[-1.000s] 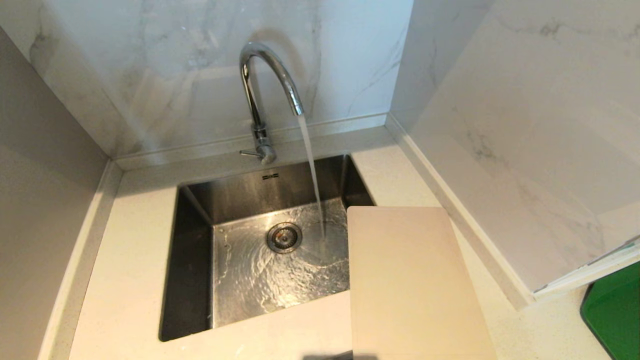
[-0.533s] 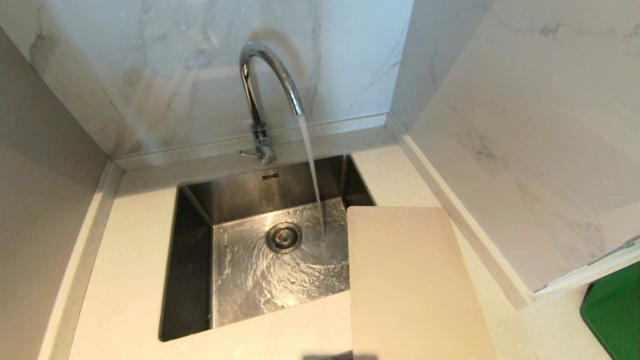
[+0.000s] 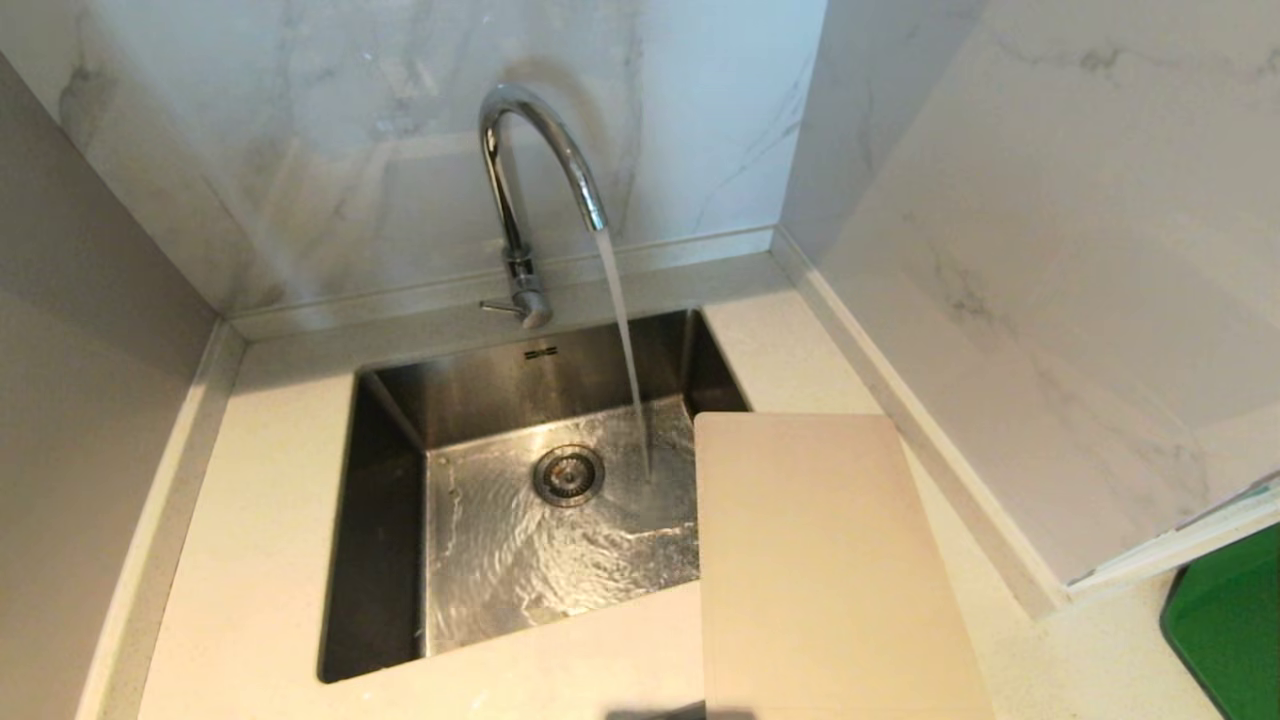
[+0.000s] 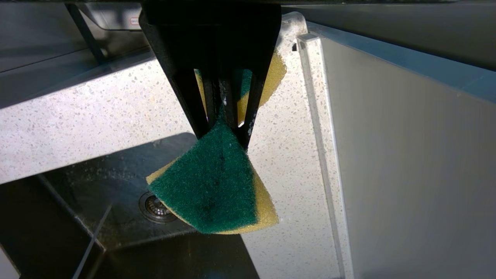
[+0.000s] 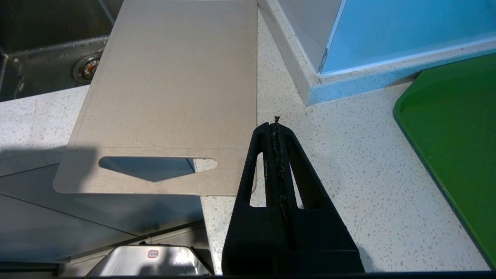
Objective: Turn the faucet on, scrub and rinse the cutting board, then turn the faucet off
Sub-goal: Pick up the cutting board
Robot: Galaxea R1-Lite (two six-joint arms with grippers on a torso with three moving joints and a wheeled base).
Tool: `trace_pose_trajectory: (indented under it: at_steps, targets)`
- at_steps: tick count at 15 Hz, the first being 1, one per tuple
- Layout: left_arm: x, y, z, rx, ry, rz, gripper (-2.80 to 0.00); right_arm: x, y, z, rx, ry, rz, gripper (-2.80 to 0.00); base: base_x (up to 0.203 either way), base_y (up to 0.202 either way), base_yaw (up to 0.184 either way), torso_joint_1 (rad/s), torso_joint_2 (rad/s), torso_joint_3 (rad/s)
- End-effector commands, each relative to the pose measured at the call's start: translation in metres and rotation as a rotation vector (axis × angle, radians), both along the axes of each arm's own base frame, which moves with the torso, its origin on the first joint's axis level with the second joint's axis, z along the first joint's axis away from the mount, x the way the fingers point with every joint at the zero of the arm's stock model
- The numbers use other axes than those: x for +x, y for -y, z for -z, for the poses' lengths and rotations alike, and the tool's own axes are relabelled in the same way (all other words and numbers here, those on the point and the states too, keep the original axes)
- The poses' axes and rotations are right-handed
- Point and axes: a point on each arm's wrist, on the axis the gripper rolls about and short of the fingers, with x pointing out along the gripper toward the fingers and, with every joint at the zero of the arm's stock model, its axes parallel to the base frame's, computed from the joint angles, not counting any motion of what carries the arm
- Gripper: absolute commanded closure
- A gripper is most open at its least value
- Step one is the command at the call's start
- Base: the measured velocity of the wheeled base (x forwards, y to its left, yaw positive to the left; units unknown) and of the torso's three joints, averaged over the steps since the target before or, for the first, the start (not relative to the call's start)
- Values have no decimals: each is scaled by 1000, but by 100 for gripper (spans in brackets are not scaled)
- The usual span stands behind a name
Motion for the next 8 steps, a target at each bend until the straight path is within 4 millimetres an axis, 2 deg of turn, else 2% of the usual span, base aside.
trace_pose_trajectory:
  at_steps: [1,8]
  targets:
    - [0,0,0,0,2,-1,0,0,0,0,0,1,0,0,0,0,0,0,0,0]
    - [0,0,0,2,4,-1,0,0,0,0,0,1,0,0,0,0,0,0,0,0]
